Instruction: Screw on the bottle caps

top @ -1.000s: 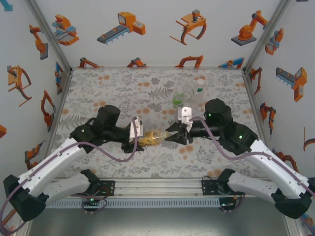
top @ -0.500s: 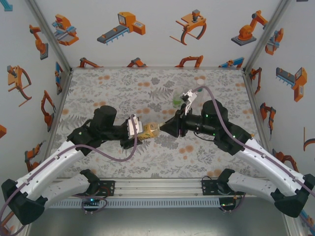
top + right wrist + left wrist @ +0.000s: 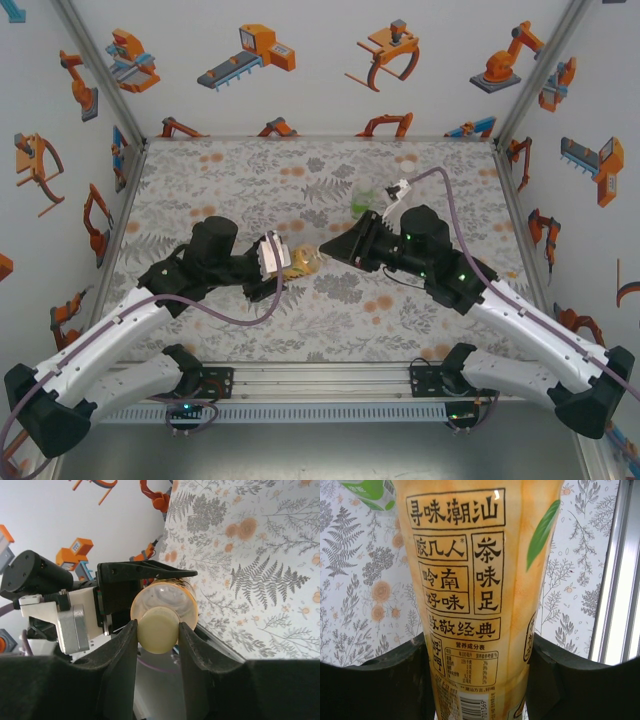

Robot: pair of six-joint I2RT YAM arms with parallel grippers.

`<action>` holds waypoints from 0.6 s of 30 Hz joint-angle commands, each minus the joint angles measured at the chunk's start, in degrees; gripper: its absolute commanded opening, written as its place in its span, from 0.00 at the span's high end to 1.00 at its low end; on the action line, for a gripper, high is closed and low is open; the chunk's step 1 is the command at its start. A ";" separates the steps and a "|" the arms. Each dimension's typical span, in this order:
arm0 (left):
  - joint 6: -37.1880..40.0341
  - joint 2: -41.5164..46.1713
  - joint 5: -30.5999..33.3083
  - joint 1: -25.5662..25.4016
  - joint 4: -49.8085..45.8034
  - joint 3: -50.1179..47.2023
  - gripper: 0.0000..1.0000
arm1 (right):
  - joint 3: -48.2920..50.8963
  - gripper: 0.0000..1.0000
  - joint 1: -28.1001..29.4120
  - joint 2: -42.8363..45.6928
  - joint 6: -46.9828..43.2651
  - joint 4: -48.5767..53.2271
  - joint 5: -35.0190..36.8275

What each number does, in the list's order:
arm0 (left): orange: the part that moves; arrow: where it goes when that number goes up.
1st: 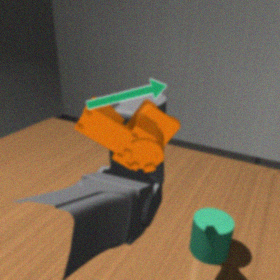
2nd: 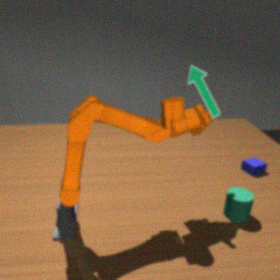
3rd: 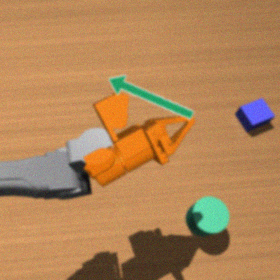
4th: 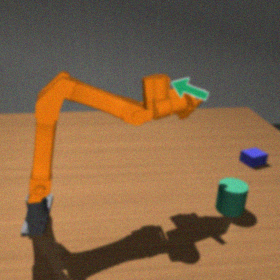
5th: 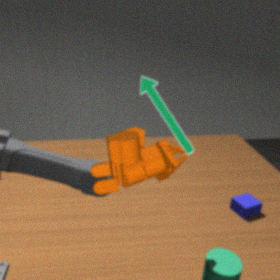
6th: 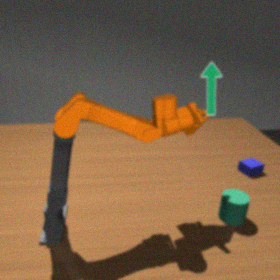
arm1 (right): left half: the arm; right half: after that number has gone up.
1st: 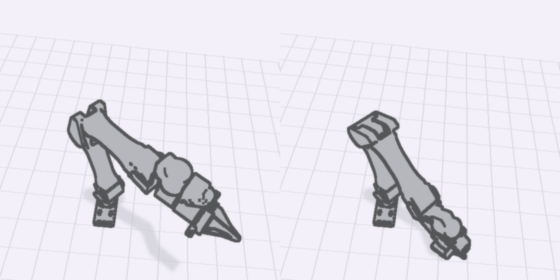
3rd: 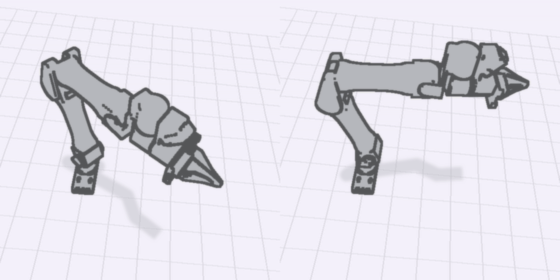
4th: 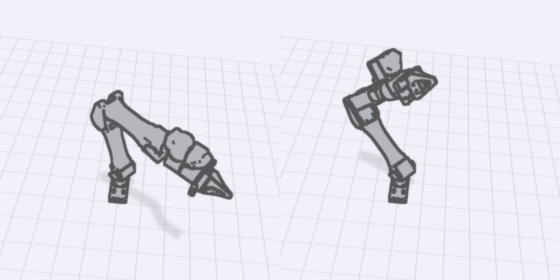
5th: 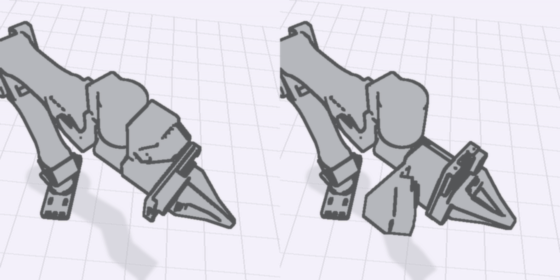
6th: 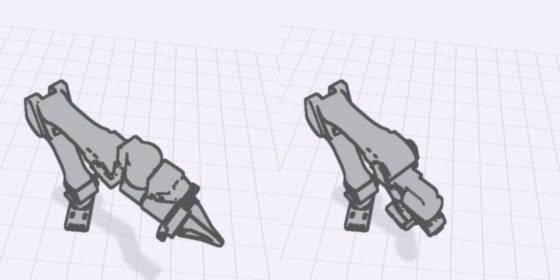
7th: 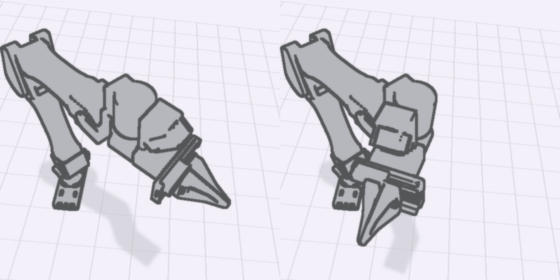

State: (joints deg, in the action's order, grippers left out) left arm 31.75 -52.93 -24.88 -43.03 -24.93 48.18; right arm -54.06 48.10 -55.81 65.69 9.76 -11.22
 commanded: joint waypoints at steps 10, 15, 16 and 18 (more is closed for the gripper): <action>0.99 1.06 -6.14 -1.11 6.40 0.62 1.00 | -1.62 0.58 0.71 -0.16 -1.60 -0.97 -1.07; 1.01 0.90 -6.19 -1.10 6.41 0.60 1.00 | -2.49 0.41 0.69 1.56 -5.09 0.01 0.15; 0.98 0.89 -6.23 -1.13 6.46 0.60 1.00 | -2.68 0.39 0.72 1.82 -5.89 0.08 0.23; 1.05 0.82 -6.23 -1.10 6.38 0.57 1.00 | -3.43 0.36 0.70 2.19 -7.82 0.65 0.33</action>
State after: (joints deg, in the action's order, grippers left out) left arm 31.97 -52.77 -28.64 -43.90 -20.62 48.18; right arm -54.41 48.58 -55.00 61.93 10.15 -11.07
